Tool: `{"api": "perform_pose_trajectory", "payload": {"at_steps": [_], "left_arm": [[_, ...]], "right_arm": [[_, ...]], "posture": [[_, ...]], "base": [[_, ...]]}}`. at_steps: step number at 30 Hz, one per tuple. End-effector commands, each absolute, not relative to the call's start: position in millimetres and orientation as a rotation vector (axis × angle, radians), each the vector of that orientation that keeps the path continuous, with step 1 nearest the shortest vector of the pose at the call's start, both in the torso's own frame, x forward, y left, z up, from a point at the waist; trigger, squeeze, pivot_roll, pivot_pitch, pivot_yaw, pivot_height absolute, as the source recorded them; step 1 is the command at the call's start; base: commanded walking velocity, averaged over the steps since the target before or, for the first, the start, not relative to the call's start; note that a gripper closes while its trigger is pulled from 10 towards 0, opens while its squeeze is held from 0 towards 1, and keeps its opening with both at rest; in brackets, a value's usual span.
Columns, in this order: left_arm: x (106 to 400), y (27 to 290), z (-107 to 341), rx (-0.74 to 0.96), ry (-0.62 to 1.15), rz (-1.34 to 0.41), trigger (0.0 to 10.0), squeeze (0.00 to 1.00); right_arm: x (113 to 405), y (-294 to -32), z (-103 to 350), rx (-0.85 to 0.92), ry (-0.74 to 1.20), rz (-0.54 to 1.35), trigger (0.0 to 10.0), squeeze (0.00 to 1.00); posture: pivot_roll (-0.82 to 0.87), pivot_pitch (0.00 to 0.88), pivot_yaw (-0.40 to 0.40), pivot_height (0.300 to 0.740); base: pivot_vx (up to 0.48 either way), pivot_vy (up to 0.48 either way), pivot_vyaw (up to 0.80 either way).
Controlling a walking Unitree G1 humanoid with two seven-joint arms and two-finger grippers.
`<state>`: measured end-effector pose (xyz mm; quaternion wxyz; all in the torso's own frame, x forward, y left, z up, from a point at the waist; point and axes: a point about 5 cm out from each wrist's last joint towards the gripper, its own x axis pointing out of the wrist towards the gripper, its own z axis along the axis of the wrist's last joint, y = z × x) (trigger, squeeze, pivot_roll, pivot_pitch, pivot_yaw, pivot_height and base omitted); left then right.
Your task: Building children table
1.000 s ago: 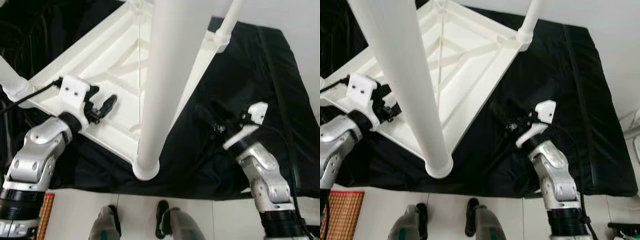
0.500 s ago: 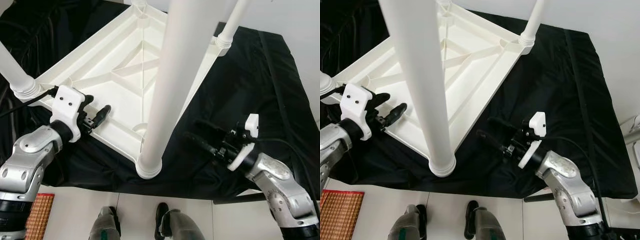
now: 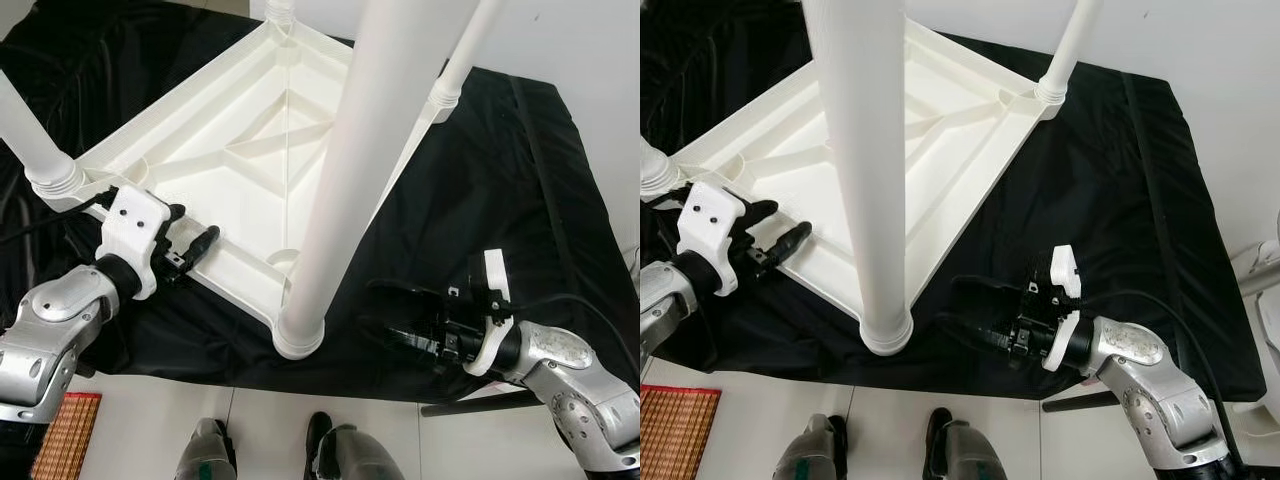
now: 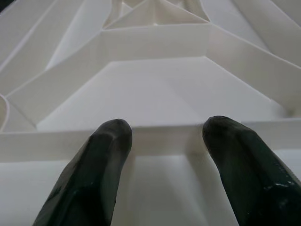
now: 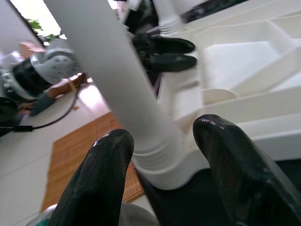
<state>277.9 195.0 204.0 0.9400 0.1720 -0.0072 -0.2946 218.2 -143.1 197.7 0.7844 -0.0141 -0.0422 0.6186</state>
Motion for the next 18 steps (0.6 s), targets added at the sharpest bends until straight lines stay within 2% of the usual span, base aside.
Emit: {"api": "perform_pose_trajectory", "payload": {"at_steps": [1, 18], "left_arm": [[265.7, 184.0, 191.5, 0.355, 0.079, -0.879, 10.0, 0.0], [262.6, 185.8, 190.8, 0.366, 0.105, -0.872, 10.0, 0.0]], "right_arm": [[213.5, -139.2, 199.2, -0.033, -0.077, 1.408, 10.0, 0.0], [232.9, -106.5, 201.0, -0.099, -0.151, 1.475, 10.0, 0.0]], "posture": [[0.15, 0.191, -0.092, 0.74], [0.17, 0.206, -0.095, 0.74]], "base": [[0.0, 0.0, 0.0], [0.0, 0.0, 0.0]]}}
